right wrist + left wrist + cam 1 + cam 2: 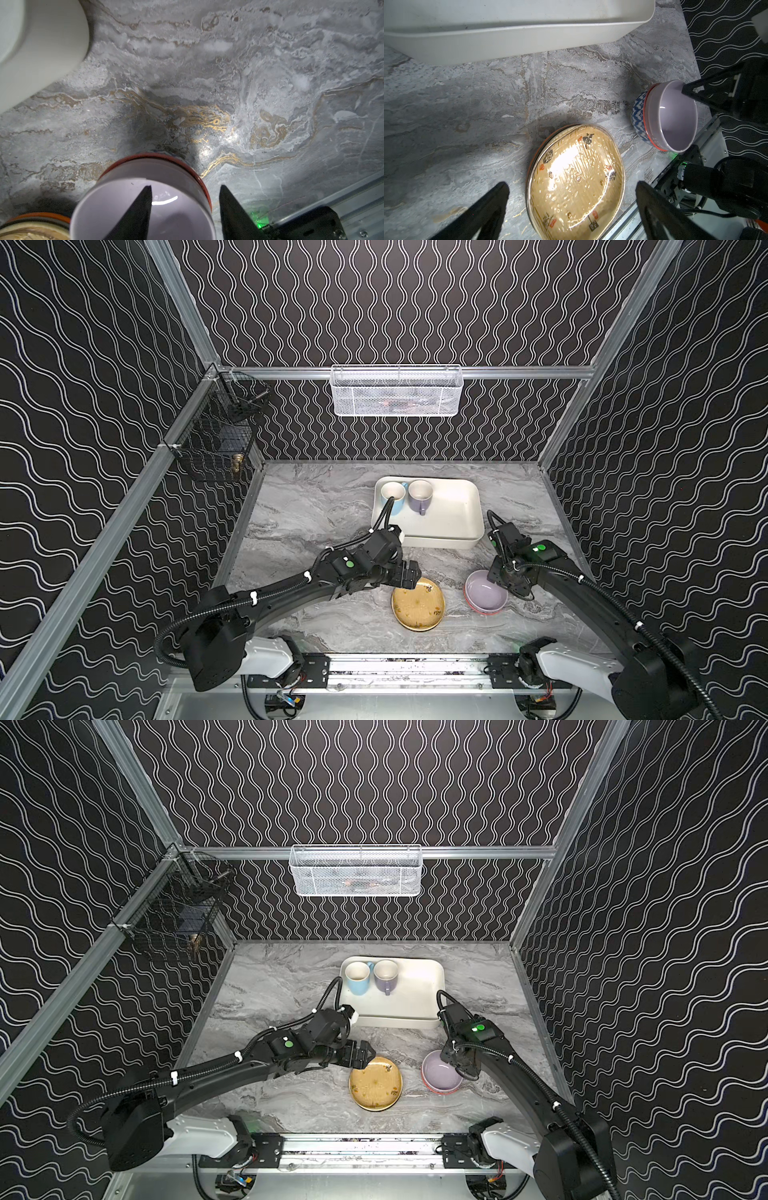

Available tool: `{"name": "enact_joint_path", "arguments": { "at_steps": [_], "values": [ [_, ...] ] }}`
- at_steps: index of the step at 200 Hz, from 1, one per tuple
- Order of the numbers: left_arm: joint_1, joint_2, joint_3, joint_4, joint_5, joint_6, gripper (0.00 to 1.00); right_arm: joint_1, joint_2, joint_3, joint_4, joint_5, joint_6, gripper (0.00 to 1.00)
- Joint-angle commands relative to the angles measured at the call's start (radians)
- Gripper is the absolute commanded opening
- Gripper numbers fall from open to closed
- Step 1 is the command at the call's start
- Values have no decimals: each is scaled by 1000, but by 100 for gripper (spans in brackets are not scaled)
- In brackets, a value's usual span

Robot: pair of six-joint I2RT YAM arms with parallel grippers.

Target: Place the mixed dishes into the plastic bin

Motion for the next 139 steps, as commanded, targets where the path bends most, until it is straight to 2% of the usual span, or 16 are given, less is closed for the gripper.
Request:
{"name": "enact_joint_path", "arguments": {
  "at_steps": [1, 18, 51, 109, 139],
  "values": [
    [-1, -12, -11, 11, -21, 2, 99, 23, -18, -21, -4, -37, 49, 52],
    [-2, -18, -20, 7, -31, 2, 99, 37, -18, -35, 12, -47, 59, 48],
    [-1, -28, -28, -7, -45, 5, 99, 108, 28, -33, 53, -56, 71, 28],
    [-1, -80, -63, -60, -121, 2, 99, 154, 126, 16, 119, -64, 65, 25],
    [-1, -93, -50, -86, -151, 8, 99, 156, 136, 40, 101, -35, 55, 17]
  ]
}}
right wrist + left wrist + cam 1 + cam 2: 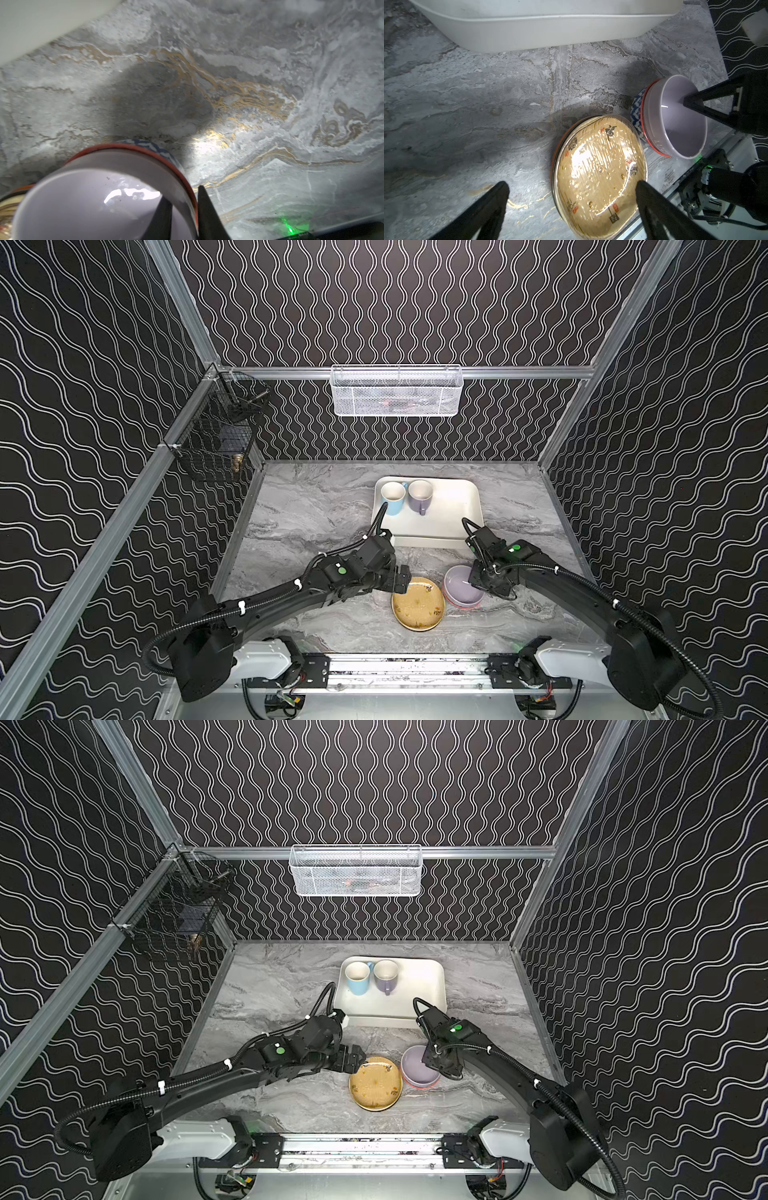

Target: Place the mixed dishes into the plastic bin

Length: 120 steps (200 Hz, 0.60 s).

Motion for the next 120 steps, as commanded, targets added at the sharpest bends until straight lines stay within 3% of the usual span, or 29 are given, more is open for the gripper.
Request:
{"name": "enact_joint_path", "arguments": {
  "at_steps": [1, 21, 120],
  "values": [
    [0, -10, 9, -30, -47, 8, 99, 2, 1, 20, 3, 29, 10, 16],
    [0, -7, 24, -39, -56, 12, 99, 2, -10, 24, -1, 34, 4, 12],
    [1, 9, 108, -91, -79, 33, 99, 1, -75, 71, 9, 2, -57, 9]
  ]
}}
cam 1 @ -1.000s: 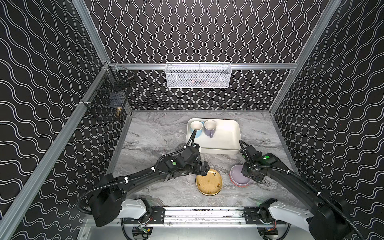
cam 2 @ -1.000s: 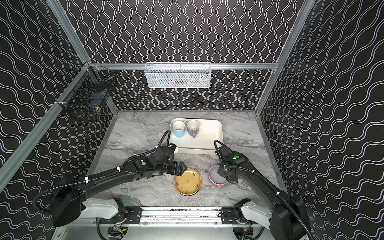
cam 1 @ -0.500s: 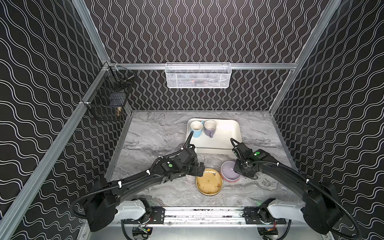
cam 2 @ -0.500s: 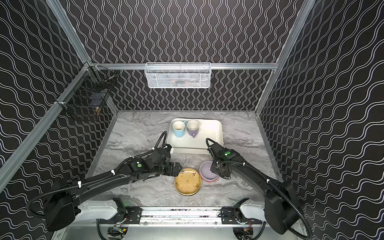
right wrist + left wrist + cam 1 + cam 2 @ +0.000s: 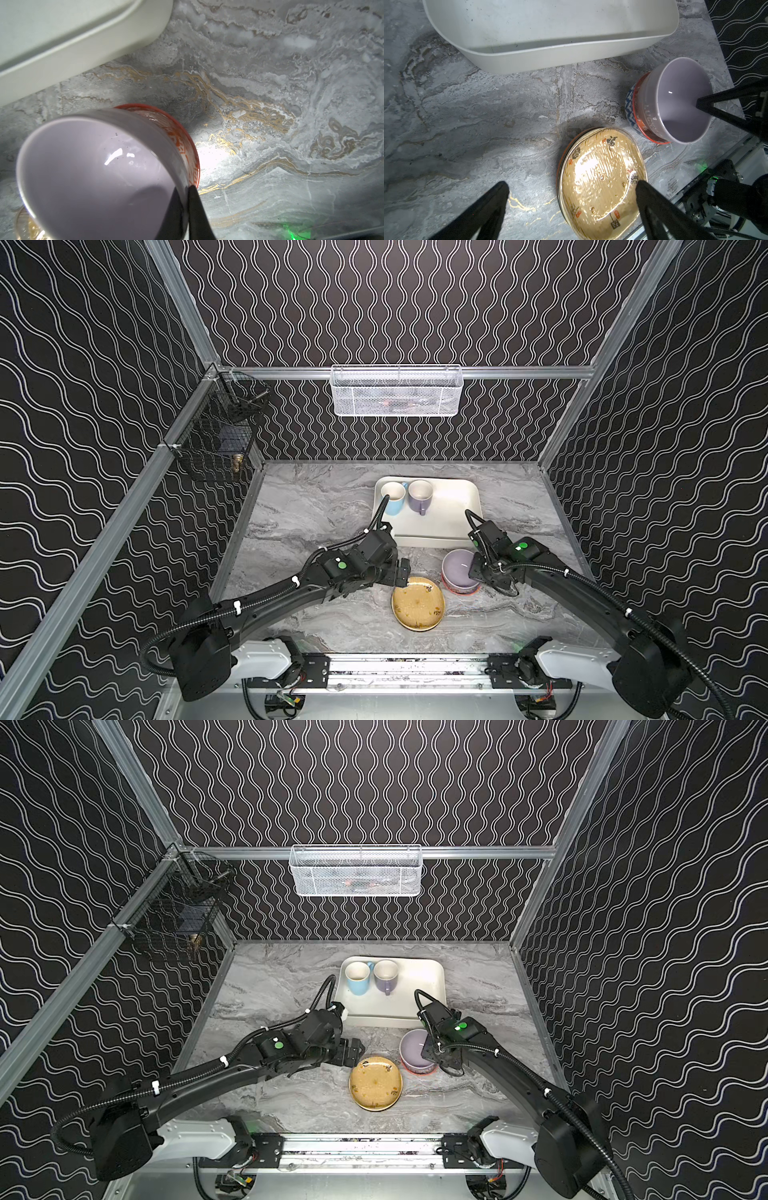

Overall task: Place the mixed dishes into the plastic bin
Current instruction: 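Grasp the lavender bowl rim with the right gripper and lift it, then carry the lavender bowl into the cream bin and release it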

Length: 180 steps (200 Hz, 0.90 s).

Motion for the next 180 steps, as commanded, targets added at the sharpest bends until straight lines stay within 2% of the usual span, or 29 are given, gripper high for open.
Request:
{"name": "enact_joint_path", "arguments": {
  "at_steps": [1, 49, 70, 132, 137, 180],
  "values": [
    [0, -3, 17, -25, -22, 10, 99, 0, -17, 21, 15, -5, -11, 9],
    [6, -31, 37, -57, -70, 16, 99, -10, -1, 108, 7, 45, -47, 9],
    [25, -26, 63, -80, -56, 39, 99, -29, 32, 168, 23, 57, -76, 9],
    [123, -39, 109, -103, -13, 71, 99, -107, 258, 366, 74, 61, -199, 9],
    [131, -38, 110, -107, -12, 75, 99, -141, 279, 382, 77, 59, -209, 9],
    [212, -14, 127, -109, 15, 105, 99, -228, 451, 519, 121, 41, -282, 9]
  ]
}}
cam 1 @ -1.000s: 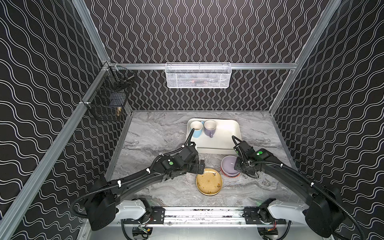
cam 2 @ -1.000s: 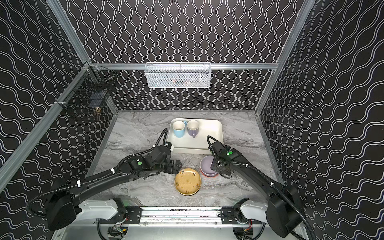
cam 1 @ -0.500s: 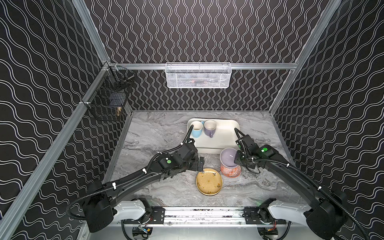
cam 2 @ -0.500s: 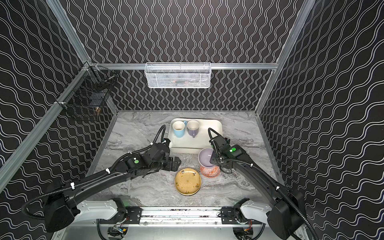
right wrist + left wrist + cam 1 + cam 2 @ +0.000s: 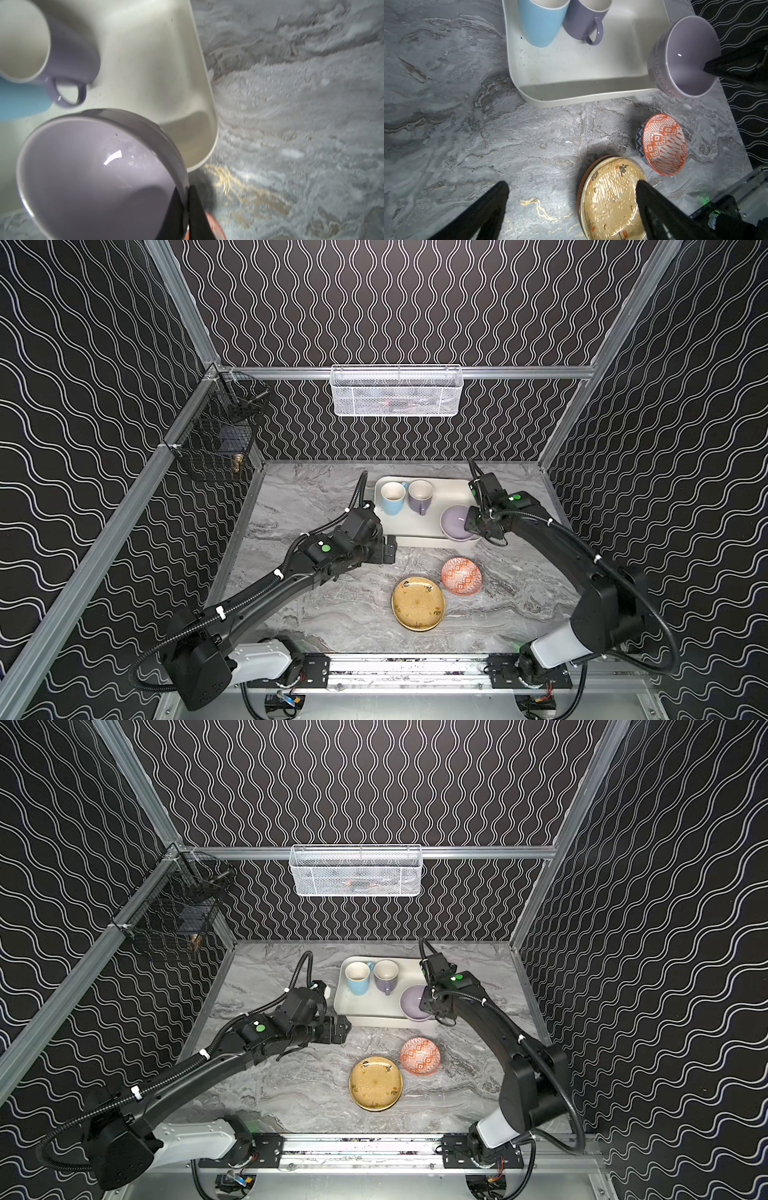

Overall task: Place the mixed dishes into the plastic bin
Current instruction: 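Carry the lavender bowl into the cream bin and release it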

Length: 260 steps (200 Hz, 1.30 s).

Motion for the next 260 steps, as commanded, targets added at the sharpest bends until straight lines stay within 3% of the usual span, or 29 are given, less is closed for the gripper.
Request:
{"name": "enact_joint_path", "arguments": {
  "at_steps": [1, 74, 136, 153, 184, 200, 235, 260],
  "values": [
    [34, 12, 11, -4, 25, 31, 99, -40, 69, 62, 73, -10, -59, 9],
    [107, 96, 27, 20, 62, 45, 99, -167, 434, 312, 148, -144, -125, 8],
    [138, 139, 37, 39, 90, 40, 99, -183, 571, 451, 165, -199, -137, 11],
    [137, 146, 39, 36, 90, 40, 99, -187, 598, 472, 157, -210, -139, 16],
    [139, 148, 35, 43, 97, 36, 99, -188, 555, 436, 176, -222, -144, 34],
    [139, 142, 31, 45, 103, 33, 99, -187, 499, 400, 191, -223, -149, 38],
    [138, 120, 6, 55, 113, 29, 99, -187, 340, 322, 159, -245, -165, 39],
    [130, 104, -32, 61, 130, 15, 99, -185, 183, 181, 146, -269, -158, 39]
  ]
}}
